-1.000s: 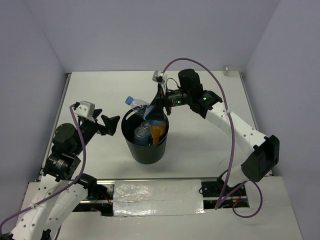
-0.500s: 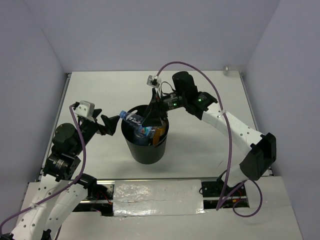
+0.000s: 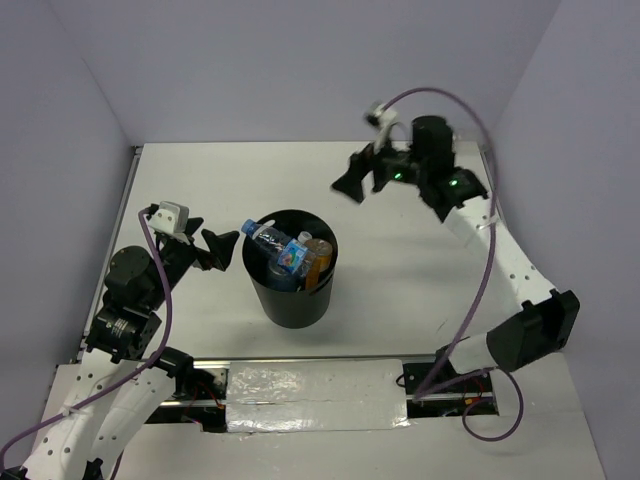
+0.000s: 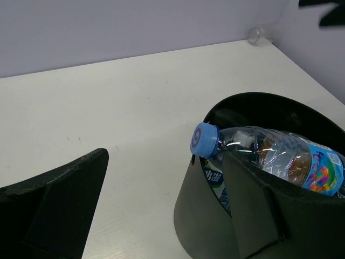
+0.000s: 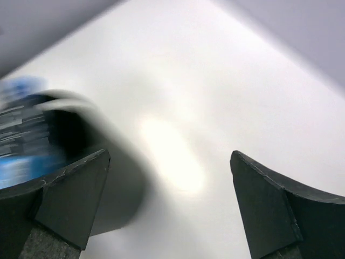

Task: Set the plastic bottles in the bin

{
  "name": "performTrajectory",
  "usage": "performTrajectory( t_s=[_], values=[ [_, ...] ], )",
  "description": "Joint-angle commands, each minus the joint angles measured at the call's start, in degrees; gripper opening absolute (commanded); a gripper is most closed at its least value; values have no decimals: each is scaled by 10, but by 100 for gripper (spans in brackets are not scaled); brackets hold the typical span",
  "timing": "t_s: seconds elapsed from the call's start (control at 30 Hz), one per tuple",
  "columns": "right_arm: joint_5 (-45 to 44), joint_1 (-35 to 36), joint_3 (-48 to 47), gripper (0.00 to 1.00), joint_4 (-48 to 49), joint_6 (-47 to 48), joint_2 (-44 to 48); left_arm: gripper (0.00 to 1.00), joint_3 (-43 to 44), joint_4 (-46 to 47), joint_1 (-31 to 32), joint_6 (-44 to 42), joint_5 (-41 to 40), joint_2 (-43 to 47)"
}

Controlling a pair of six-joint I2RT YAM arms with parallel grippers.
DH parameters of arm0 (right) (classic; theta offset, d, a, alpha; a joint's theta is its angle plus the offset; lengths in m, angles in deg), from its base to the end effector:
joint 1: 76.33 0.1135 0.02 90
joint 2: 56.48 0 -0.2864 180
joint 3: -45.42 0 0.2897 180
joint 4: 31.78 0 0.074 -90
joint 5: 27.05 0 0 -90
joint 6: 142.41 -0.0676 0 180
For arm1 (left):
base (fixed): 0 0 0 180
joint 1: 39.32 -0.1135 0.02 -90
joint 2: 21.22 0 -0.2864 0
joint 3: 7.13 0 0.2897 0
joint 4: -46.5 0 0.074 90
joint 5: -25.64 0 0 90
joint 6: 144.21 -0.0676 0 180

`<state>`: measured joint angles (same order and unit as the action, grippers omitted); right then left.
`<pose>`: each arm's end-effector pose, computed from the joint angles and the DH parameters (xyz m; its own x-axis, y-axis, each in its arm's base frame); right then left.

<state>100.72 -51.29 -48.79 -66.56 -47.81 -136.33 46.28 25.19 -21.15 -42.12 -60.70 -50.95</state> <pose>0.3173 0.1939 0.4228 -0.2465 -0.1851 -0.9513 -0.8772 0.4599 0.1379 0.1677 -0.0596 0.3777 -0.0395 -0.2070 -0.9775 0.3718 0.9050 -0.2067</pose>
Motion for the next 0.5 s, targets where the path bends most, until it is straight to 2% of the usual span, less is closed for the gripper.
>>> performTrajectory(
  t_s=[0.0,0.03,0.07,0.13,0.17,0.2,0.23,0.3,0.33,0.47],
  values=[
    [-156,-144,-60,100,3,78,-61,99,3,23,-3,-6,2,9],
    [-184,-163,-78,100,-19,95,-90,99,2,23,-4,-5,3,9],
    [-264,-177,-104,100,-23,114,-117,99,2,22,-3,-6,4,9],
    [-346,-195,-113,100,-4,229,-191,99,2,23,-5,-5,6,7],
    [-457,-195,-100,100,23,273,-211,99,1,23,-5,-7,6,6],
    [-509,-198,-88,100,62,368,-248,99,1,23,-6,-7,6,5],
    [-546,-200,-76,100,137,426,-267,99,2,22,-6,-7,5,3],
    [-630,-212,-48,100,219,560,-323,100,2,22,-8,-8,5,-1],
    [-643,-216,-46,100,272,599,-344,99,2,22,-8,-8,2,-2],
    [-664,-235,-97,100,306,720,-432,99,0,21,-10,-8,-3,-9]
  ],
)
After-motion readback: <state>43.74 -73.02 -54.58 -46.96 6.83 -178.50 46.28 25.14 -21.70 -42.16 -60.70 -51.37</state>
